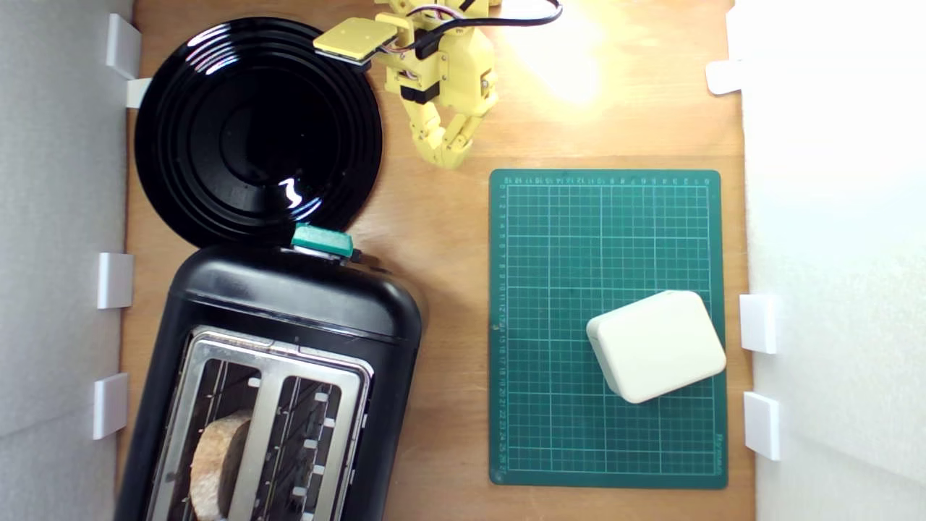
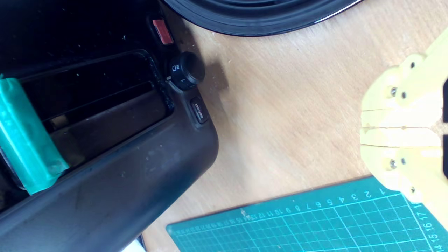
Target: Start toaster
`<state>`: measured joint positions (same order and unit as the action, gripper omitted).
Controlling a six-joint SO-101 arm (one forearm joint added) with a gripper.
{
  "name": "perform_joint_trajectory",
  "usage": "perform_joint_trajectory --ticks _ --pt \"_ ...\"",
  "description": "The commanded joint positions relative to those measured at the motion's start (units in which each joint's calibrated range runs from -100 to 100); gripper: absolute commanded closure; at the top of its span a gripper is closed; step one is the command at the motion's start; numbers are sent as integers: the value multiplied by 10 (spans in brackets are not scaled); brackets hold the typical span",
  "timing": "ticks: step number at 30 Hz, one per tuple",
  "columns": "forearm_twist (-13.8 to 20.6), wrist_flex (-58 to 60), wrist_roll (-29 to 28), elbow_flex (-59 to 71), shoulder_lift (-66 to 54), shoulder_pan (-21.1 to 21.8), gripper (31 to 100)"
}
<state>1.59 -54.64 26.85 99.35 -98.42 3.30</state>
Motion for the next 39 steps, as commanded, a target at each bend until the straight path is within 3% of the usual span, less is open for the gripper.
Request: perform_joint_trajectory --ticks 1,32,33,35,39 --pt "5 -3 -2 3 -2 2 988" --pt "6 -2 1 3 -1 -4 982" --pt "11 -1 2 3 2 -7 982" --pt "59 0 13 -4 7 -24 981" --pt "63 0 85 -19 47 -62 985"
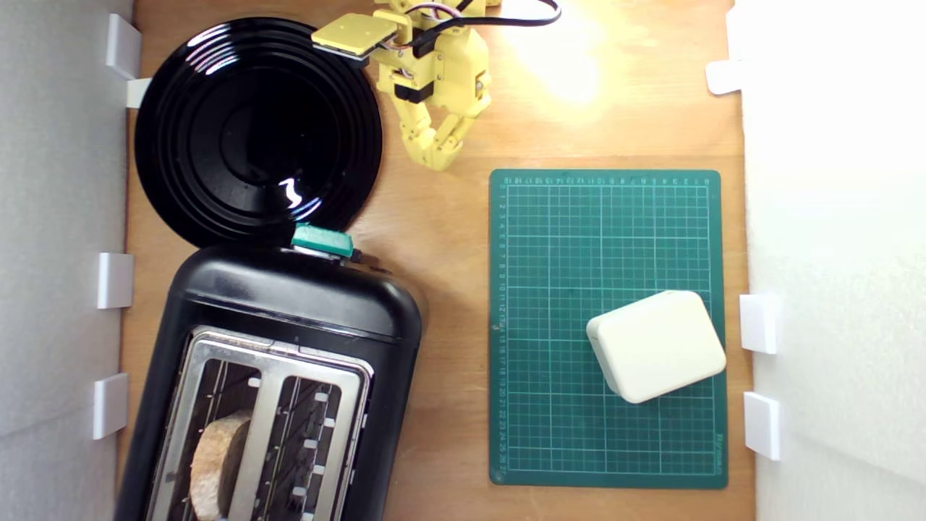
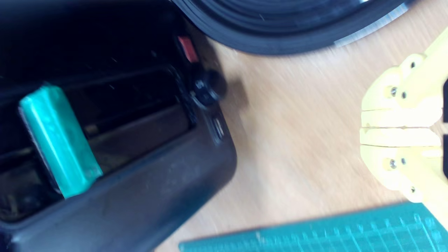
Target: Start toaster
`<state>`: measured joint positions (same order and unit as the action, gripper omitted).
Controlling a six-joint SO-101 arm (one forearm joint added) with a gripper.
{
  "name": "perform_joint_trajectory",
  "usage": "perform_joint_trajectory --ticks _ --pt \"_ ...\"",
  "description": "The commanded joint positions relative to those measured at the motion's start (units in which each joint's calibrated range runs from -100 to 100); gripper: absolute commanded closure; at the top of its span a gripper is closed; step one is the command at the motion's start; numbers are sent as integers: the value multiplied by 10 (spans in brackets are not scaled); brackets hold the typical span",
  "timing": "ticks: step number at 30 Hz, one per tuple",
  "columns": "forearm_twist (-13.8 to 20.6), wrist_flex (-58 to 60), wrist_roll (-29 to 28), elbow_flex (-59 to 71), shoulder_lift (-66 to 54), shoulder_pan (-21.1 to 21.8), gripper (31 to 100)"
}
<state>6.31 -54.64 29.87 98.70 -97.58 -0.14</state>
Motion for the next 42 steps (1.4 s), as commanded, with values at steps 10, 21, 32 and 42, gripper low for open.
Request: perform_joint_trajectory --ticks 10,21,32,42 --pt "-5 -1 139 -247 236 -80 988" --pt "4 5 233 -475 408 -130 989" --pt "-31 126 192 -555 512 -171 989" --pt "-20 122 173 -674 554 -165 989"
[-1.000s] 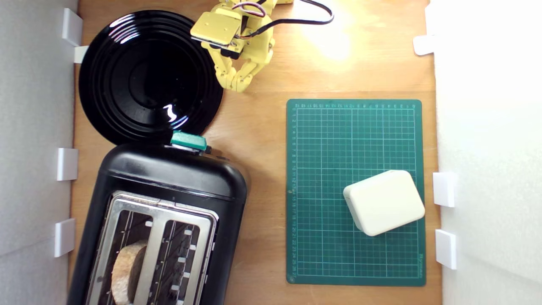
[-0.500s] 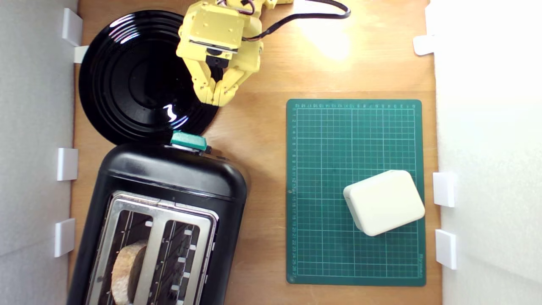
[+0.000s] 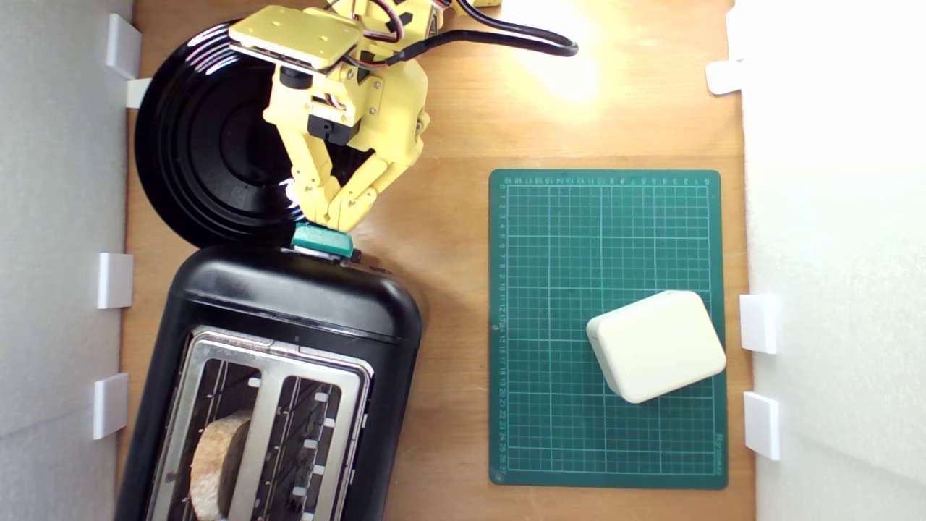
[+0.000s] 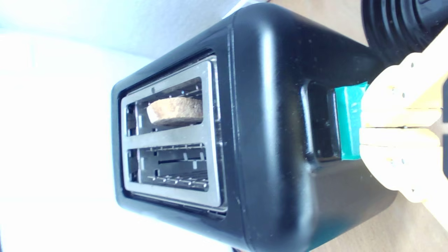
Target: Start toaster
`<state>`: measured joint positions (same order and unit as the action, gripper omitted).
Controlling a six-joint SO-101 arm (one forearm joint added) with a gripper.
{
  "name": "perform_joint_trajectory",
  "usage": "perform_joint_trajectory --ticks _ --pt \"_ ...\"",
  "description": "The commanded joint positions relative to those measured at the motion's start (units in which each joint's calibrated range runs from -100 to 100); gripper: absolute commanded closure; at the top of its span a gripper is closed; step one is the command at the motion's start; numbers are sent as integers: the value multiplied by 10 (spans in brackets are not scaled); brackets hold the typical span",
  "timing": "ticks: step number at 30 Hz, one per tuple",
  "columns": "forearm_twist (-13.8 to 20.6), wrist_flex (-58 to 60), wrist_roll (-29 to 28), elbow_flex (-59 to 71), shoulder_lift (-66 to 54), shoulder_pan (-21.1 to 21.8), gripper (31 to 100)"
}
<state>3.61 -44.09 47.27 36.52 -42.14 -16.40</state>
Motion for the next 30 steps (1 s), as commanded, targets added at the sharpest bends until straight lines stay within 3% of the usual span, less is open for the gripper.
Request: perform_joint_trajectory --ticks 1,8,12,19,23,30 --pt "7 16 0 -55 -1 -2 989" --pt "20 -31 14 -65 -1 0 989" --pt "15 -97 31 -124 15 0 989" --pt "42 -149 31 -230 84 8 989" --pt "58 -149 28 -252 107 16 989" --pt "50 -147 28 -259 126 16 989"
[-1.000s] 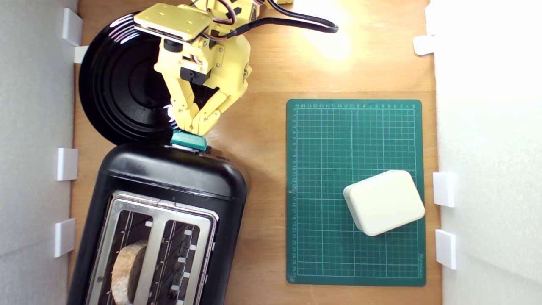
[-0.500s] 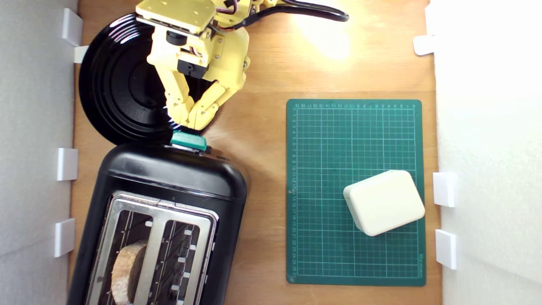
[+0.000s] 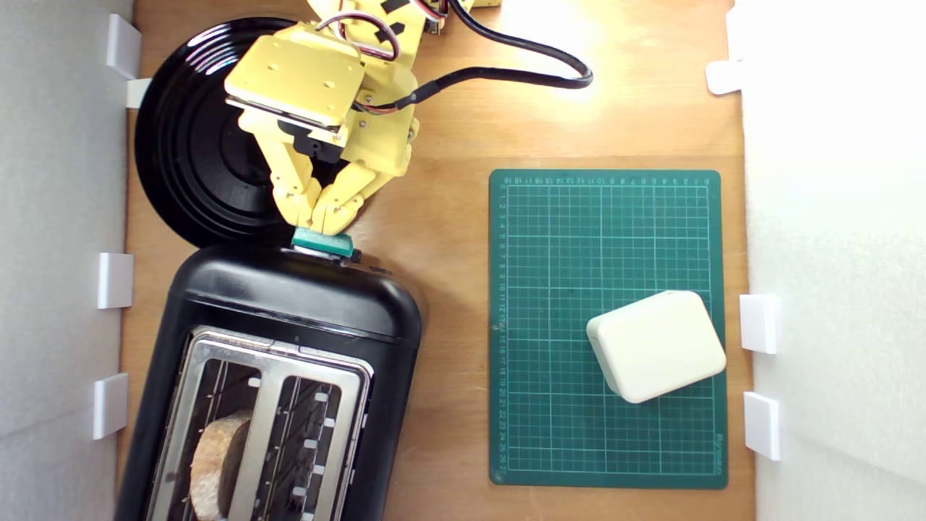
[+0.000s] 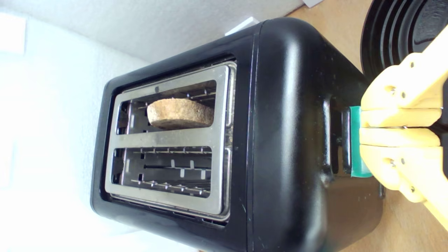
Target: Start toaster
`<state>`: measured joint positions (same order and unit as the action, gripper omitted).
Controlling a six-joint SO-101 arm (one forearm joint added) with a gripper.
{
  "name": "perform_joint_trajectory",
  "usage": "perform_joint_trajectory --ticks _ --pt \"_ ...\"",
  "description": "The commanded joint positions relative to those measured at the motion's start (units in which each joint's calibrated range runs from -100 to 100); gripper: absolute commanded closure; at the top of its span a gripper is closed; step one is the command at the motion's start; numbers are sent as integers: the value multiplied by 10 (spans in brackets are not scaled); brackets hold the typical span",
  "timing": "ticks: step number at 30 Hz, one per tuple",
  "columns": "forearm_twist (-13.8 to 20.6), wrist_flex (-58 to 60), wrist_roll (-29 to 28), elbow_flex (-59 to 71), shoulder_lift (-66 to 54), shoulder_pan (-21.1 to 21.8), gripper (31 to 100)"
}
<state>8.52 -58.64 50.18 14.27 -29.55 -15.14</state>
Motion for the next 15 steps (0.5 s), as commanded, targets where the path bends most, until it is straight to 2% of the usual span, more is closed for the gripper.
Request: perform_joint_trajectory --ticks 1,15 --pt "1 -2 -1 -37 1 3 989" --pt "1 0 -2 -38 37 3 989"
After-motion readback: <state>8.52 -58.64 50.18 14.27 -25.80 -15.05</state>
